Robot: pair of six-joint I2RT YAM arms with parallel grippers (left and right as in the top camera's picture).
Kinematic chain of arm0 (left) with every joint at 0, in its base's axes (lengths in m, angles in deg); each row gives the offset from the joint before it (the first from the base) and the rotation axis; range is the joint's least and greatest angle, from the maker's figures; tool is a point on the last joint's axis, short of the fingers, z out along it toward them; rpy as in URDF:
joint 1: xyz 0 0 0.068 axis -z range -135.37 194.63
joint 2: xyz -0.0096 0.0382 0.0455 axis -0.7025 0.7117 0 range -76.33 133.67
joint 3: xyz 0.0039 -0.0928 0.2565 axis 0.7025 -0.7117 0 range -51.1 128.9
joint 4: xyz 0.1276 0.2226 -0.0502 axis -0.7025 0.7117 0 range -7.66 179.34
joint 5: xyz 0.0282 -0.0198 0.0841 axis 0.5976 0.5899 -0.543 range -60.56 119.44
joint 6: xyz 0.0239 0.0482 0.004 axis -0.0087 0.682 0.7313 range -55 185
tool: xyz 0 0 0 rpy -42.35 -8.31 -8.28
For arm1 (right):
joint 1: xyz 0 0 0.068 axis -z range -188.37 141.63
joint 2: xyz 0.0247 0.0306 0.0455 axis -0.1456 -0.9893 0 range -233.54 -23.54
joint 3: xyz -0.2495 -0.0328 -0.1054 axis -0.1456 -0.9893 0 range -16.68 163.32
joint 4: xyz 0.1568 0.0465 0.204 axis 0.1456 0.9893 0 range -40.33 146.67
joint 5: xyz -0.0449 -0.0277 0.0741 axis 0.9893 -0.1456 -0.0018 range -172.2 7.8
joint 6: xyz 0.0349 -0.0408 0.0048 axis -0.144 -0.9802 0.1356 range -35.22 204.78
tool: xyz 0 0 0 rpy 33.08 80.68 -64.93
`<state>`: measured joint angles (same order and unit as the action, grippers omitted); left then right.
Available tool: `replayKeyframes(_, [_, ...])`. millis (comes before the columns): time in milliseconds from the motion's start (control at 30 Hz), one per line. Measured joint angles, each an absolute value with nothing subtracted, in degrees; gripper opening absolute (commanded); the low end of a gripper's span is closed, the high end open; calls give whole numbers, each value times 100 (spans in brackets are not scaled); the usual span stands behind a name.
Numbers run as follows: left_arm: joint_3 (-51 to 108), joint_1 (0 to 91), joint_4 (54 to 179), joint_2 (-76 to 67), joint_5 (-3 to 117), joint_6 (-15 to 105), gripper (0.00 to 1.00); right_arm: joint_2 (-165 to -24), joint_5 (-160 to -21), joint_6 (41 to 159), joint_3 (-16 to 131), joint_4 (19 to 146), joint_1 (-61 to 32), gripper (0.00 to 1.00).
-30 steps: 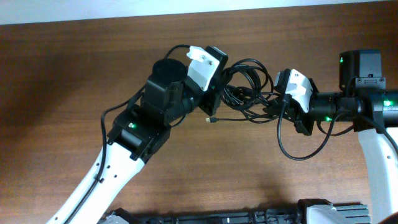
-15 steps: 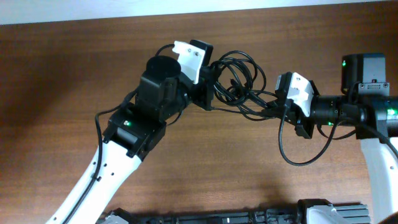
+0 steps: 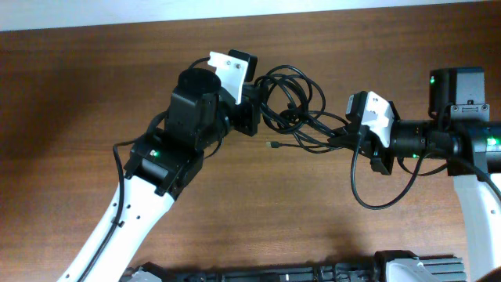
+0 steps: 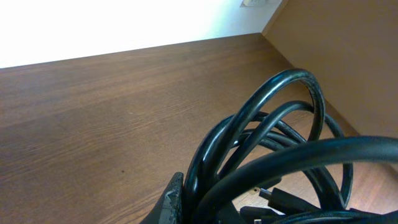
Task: Untangle cables
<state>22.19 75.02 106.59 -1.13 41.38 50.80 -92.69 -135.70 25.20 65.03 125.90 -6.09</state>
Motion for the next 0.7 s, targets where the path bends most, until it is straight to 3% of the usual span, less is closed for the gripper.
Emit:
replayKeyframes(200, [2219, 7465, 10659, -113, 4099, 5017, 0, -9269, -13587, 2678, 6503, 12515, -613, 4])
replayKeyframes(400, [2219, 7354, 10679, -113, 4020, 5008, 0, -9269, -13611, 3567, 6501, 12059, -620, 4])
replayKeyframes(600, [2219, 6718, 10834, -100, 2814, 6459, 0, -9094, -13607, 4203, 6503, 11818, -578, 4])
replayKeyframes(700, [2219, 6678, 10852, -100, 3050, 7154, 0, -9059, -13607, 4370, 6503, 11707, -578, 4])
